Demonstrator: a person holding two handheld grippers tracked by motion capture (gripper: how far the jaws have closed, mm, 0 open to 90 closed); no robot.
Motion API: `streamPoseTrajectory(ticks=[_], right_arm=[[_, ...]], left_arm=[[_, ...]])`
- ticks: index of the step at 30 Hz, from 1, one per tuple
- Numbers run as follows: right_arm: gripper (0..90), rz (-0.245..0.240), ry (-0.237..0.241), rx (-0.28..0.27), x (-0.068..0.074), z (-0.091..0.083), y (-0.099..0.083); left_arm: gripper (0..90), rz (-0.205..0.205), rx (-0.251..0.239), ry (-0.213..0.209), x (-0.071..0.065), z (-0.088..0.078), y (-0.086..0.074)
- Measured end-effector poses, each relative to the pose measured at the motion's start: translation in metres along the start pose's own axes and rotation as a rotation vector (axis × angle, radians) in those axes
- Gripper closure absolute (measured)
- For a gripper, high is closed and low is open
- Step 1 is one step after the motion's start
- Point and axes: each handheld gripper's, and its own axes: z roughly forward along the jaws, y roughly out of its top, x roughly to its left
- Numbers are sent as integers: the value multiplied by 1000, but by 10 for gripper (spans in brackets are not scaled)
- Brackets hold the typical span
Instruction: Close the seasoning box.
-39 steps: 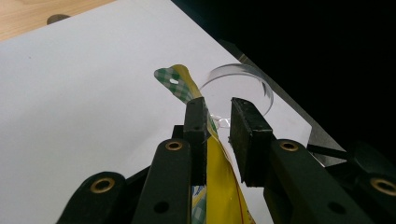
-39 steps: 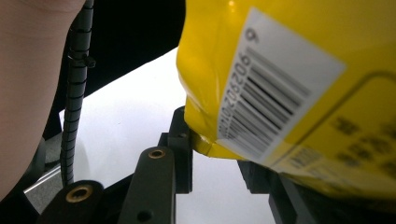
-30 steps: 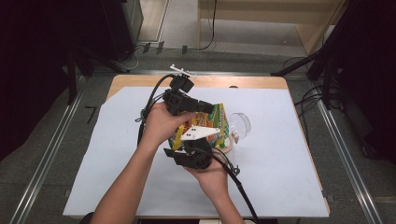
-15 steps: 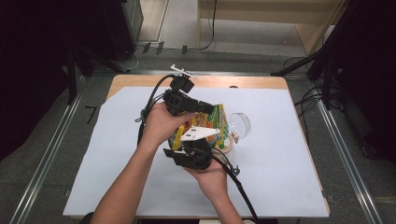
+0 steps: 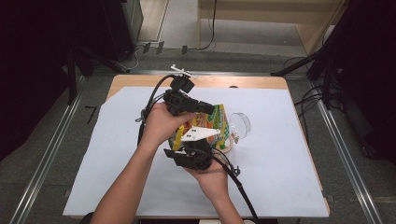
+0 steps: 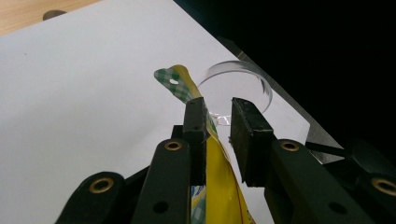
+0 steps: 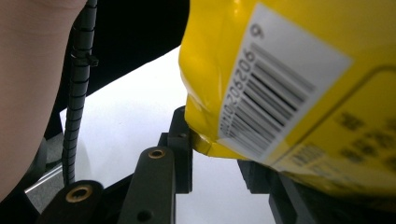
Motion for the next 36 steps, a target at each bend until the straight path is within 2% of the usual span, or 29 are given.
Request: streamPoseTrajectory(ticks=[18,27,36], right_arm=[[702,-2,-3,-6,0,1,-2],[703,-2,-8,-11,0,-1,-2],[702,4,-2,0,1,-3,-1]], left_arm=[[764,1,11,3,-1,1,0],[764,27,6,4,-8,1,0],[761,0,21,-10,-3,2,0]])
